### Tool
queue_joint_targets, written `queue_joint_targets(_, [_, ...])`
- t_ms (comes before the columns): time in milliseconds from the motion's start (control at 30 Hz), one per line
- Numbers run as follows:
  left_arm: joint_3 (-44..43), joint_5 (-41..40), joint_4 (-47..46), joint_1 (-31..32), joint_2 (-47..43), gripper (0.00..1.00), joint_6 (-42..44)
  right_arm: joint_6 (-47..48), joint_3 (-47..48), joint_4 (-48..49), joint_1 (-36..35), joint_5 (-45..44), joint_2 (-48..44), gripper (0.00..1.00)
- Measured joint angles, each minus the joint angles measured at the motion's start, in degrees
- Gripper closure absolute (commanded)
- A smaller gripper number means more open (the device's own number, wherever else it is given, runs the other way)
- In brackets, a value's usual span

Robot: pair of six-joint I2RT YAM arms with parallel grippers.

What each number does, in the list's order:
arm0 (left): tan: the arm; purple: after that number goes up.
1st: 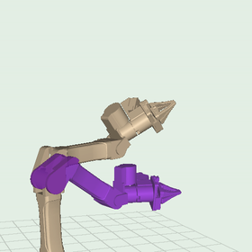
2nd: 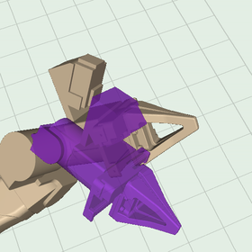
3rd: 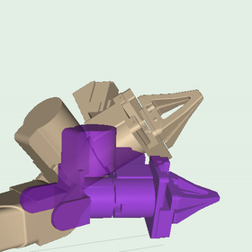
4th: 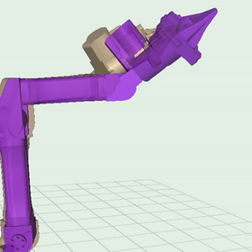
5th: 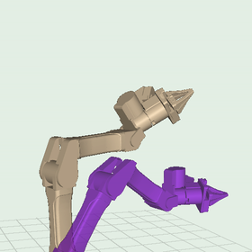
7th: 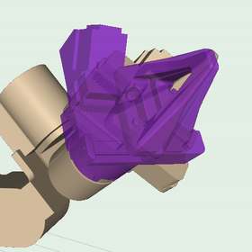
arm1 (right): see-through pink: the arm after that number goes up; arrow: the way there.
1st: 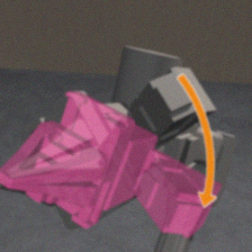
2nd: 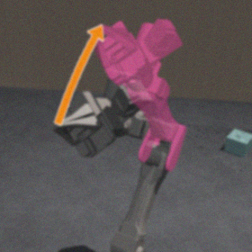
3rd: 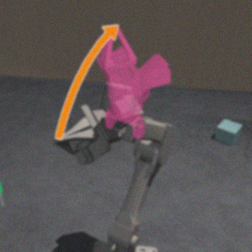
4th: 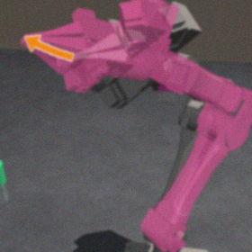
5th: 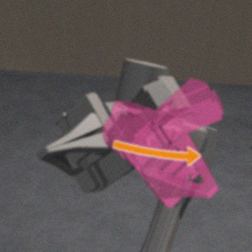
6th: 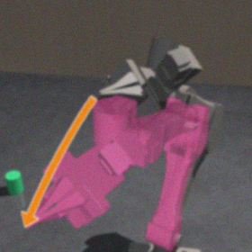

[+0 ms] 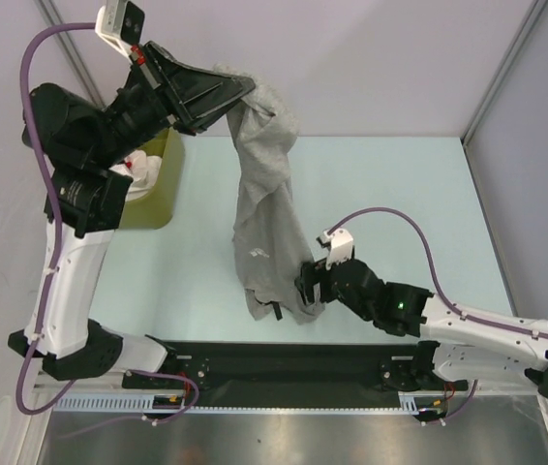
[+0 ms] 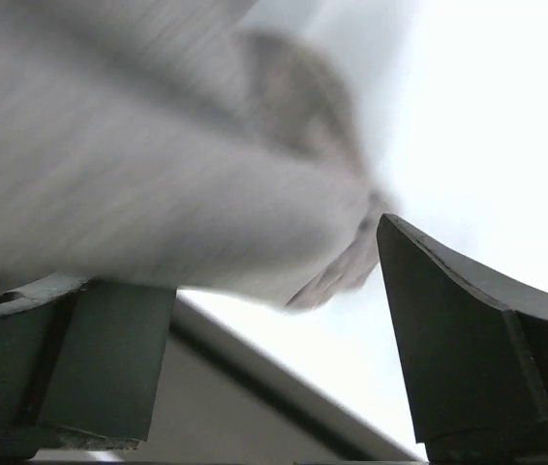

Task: Fold and stack the t-shirts
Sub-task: Move the tshirt to the center of the board

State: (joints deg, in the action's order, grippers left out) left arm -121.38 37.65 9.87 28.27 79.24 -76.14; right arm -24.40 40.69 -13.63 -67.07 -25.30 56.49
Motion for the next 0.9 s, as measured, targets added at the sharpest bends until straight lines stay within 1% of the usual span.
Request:
queue_joint_targets(67, [0.57,-0.09,0.52,0.00,-1.27,1.00,0.04,-0.42,-0.85,2.86,3.04,-0.61,0.17,0.19])
queue_joint_targets(133, [0.63,-0.20,0.92,0.00,-2.49,1.00,0.07,-0.57,-3.02,8.26,5.33,-0.13,0.09,0.28])
queue_joint_targets(167, [0.63,-0.31,1.07,0.00,-3.21,1.00,0.09,-0.55,-3.96,10.47,6.64,0.33,0.22,0.39])
queue_joint_targets(200, [0.63,-0.39,1.20,0.00,-3.98,1.00,0.11,-0.48,-4.76,12.85,7.19,0.85,0.48,0.77])
queue_joint_targets(233, [0.63,-0.42,1.29,0.00,-4.72,0.99,0.13,-0.13,-5.20,14.93,7.50,1.42,0.94,0.91])
queue_joint_targets(267, [0.63,-0.42,1.33,-0.02,-5.27,0.99,0.15,-0.35,-5.22,16.17,7.65,1.86,1.46,1.00])
queue_joint_targets(367, [0.63,-0.33,1.42,-0.31,-6.80,1.00,0.24,-0.17,-4.35,19.56,7.63,2.45,3.06,1.00])
queue_joint_targets(433, [0.63,0.13,1.73,-1.09,-7.48,1.00,0.70,0.50,-1.57,17.38,7.54,1.18,3.50,1.00])
queue_joint_targets(533, [0.68,0.31,5.11,-3.52,-8.33,1.00,2.84,1.55,5.75,8.11,7.78,-3.17,2.80,1.00])
queue_joint_targets(633, [3.96,0.02,10.91,-7.32,-10.93,1.00,6.86,3.74,17.81,-6.56,9.38,-6.88,0.13,1.00])
queue_joint_targets(667, [6.40,-0.11,12.81,-8.31,-12.26,1.00,8.31,4.59,22.23,-11.72,10.19,-7.28,-1.22,1.00])
queue_joint_targets(767, [16.74,-3.10,19.10,-9.90,-17.84,1.00,13.53,5.99,34.45,-23.19,12.85,-7.39,-5.51,1.00])
queue_joint_targets(867, [28.59,-7.82,23.80,-10.19,-23.50,1.00,17.53,6.34,43.06,-30.18,15.82,-6.40,-8.20,1.00])
queue_joint_targets(900, [34.71,-10.14,24.79,-10.27,-26.18,1.00,19.21,6.54,45.44,-32.46,17.03,-5.97,-8.81,1.00])
